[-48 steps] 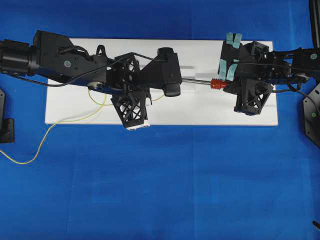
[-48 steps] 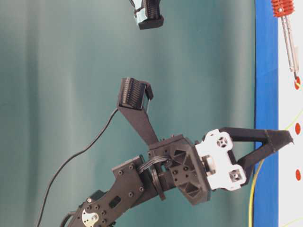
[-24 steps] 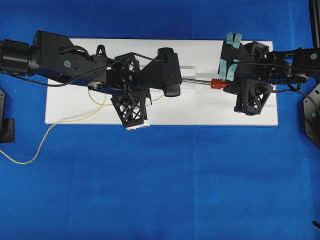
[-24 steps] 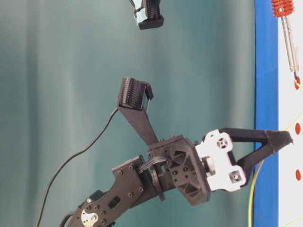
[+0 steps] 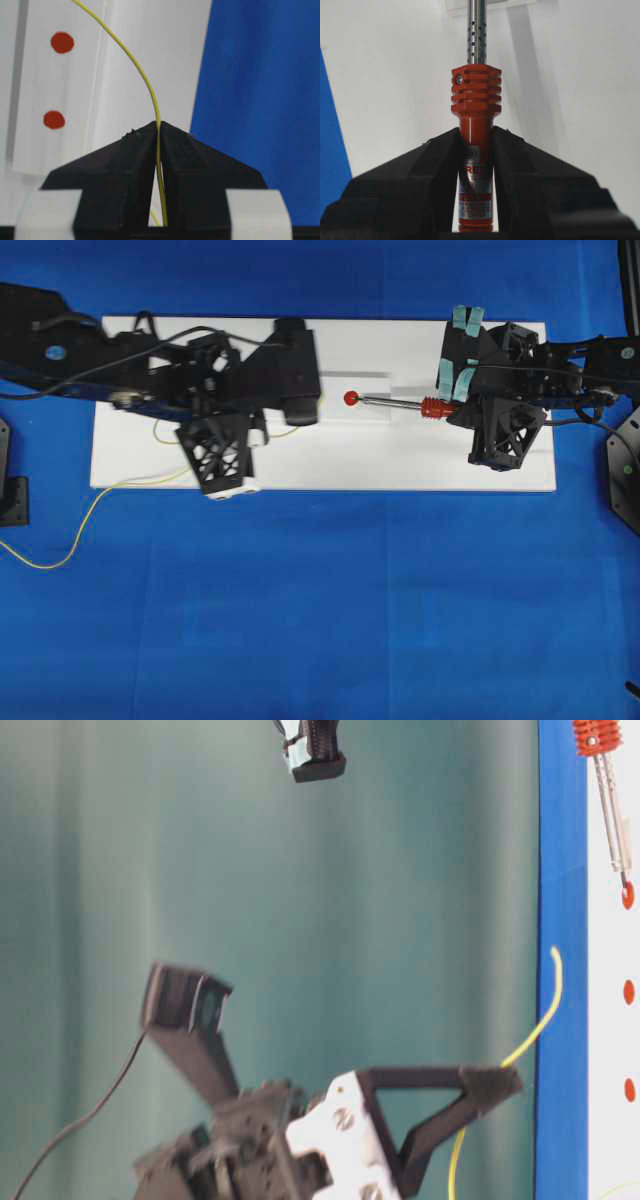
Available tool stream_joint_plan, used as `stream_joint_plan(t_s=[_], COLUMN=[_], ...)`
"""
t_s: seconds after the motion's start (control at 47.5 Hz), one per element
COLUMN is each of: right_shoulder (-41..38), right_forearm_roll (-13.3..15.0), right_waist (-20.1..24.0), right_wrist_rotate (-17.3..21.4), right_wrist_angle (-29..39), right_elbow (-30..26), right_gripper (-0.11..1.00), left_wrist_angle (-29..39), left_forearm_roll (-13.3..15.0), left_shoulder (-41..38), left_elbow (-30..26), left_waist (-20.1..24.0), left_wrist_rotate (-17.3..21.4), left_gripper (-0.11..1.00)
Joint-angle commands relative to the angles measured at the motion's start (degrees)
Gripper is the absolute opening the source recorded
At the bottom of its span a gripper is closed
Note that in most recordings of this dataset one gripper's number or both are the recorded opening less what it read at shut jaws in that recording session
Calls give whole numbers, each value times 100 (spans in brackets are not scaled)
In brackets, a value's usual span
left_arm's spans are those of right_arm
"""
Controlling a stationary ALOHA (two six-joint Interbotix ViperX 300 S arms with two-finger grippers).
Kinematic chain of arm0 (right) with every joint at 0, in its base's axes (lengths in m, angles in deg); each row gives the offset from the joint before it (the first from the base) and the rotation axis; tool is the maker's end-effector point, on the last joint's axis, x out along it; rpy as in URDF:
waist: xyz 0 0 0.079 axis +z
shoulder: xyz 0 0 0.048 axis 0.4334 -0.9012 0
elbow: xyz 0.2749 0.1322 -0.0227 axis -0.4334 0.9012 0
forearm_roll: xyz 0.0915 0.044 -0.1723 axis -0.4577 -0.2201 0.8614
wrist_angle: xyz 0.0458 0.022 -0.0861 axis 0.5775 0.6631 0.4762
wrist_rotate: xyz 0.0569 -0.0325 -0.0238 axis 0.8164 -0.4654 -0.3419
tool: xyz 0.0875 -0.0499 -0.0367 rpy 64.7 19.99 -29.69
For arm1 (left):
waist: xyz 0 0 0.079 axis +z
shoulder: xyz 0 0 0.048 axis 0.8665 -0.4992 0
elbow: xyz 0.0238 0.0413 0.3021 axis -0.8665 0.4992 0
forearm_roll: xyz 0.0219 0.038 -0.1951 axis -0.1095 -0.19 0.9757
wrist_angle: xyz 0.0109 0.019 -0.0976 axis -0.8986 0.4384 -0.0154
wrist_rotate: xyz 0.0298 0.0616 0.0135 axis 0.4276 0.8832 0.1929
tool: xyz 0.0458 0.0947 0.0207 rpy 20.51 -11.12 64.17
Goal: Touch the tip of the soldering iron to the tip of the solder at the mark.
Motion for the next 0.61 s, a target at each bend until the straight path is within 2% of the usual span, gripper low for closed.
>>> stream_joint_plan(t_s=[0.0,0.147,0.358,0.589], right_shoulder=[35,44,132,1046], right_forearm_roll=[9,9,9,9], right_waist=[0,-9,-9,0], right_wrist_rotate=[9,9,9,9], right_wrist_angle=[-44,-88,-105,-158], right_elbow=[-141,-141,-114,237], right_gripper=[6,6,6,6], left_wrist_angle=[-281,-800,-826,-888], left_forearm_roll=[-9,-9,-9,-9], left_shoulder=[387,615,721,1072], left_elbow=[149,466,571,844], left_waist=[-26,-26,-26,-26], left_wrist_rotate=[0,-9,0,-9], left_gripper=[2,2,2,2])
